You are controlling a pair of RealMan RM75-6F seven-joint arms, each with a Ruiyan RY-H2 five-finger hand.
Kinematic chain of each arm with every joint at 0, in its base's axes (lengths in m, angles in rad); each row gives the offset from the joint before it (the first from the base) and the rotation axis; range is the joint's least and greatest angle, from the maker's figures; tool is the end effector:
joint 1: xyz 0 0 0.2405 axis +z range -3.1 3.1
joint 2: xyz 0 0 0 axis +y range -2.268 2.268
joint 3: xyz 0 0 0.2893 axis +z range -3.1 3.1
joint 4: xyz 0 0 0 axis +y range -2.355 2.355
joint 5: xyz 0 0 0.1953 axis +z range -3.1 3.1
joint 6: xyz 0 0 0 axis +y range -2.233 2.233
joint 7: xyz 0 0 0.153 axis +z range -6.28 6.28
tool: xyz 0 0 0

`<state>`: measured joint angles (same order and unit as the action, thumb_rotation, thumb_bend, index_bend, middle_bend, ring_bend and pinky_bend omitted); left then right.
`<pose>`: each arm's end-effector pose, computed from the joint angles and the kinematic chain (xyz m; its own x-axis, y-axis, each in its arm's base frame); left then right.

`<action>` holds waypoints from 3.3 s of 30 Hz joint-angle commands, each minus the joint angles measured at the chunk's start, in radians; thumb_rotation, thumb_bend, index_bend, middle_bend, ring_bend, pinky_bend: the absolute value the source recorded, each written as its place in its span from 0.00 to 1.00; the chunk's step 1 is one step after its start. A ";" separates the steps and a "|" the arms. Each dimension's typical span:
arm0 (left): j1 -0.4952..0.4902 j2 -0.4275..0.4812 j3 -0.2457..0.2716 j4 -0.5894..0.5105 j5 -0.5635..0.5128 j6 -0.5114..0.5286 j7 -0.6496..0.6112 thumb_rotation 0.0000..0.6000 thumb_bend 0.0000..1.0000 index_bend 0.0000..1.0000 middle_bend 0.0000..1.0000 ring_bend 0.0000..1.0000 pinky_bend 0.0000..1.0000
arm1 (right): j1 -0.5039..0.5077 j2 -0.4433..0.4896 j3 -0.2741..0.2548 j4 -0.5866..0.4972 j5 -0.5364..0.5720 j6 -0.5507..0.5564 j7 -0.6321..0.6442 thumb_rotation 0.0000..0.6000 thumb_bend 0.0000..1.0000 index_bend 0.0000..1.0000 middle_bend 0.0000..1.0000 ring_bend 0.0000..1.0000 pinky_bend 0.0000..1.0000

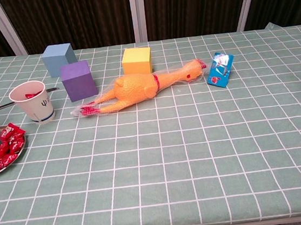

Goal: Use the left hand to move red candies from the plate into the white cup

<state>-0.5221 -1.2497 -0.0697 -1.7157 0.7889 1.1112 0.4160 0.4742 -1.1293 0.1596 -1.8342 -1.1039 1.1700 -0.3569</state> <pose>-0.3004 0.3069 0.0967 0.3924 0.3681 0.8429 0.8826 0.1074 -0.4577 -0.2438 -0.3116 0.1455 0.4449 -0.1528 0.8825 -0.8950 -0.1127 0.4317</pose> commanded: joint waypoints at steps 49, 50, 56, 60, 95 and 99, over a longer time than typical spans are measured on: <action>0.040 -0.147 0.029 0.243 -0.017 -0.121 -0.038 1.00 0.18 0.49 0.66 1.00 1.00 | 0.006 -0.012 -0.003 -0.010 0.031 0.008 -0.053 1.00 0.10 0.03 0.09 0.00 0.00; 0.040 -0.150 0.029 0.247 -0.014 -0.125 -0.039 1.00 0.18 0.49 0.67 1.00 1.00 | 0.007 -0.013 -0.002 -0.011 0.033 0.009 -0.055 1.00 0.10 0.03 0.09 0.00 0.00; 0.034 -0.163 0.028 0.257 0.005 -0.145 -0.041 1.00 0.18 0.49 0.67 1.00 1.00 | 0.009 -0.014 -0.003 -0.016 0.038 0.011 -0.065 1.00 0.10 0.03 0.09 0.00 0.00; 0.025 -0.176 0.026 0.266 0.013 -0.162 -0.040 1.00 0.18 0.49 0.67 1.00 1.00 | 0.009 -0.014 -0.003 -0.019 0.039 0.015 -0.070 1.00 0.10 0.03 0.09 0.00 0.00; -0.014 -0.180 0.015 0.293 0.002 -0.235 -0.056 1.00 0.27 0.65 0.73 1.00 1.00 | 0.020 -0.020 -0.001 -0.015 0.067 0.014 -0.090 1.00 0.10 0.03 0.09 0.00 0.00; -0.015 -0.181 0.017 0.299 -0.003 -0.237 -0.056 1.00 0.28 0.68 0.73 1.00 1.00 | 0.021 -0.021 -0.001 -0.016 0.069 0.017 -0.093 1.00 0.10 0.03 0.09 0.00 0.00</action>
<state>-0.5374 -1.4303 -0.0532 -1.4170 0.7862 0.8740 0.3598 0.4952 -1.1508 0.1588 -1.8501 -1.0350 1.1865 -0.4503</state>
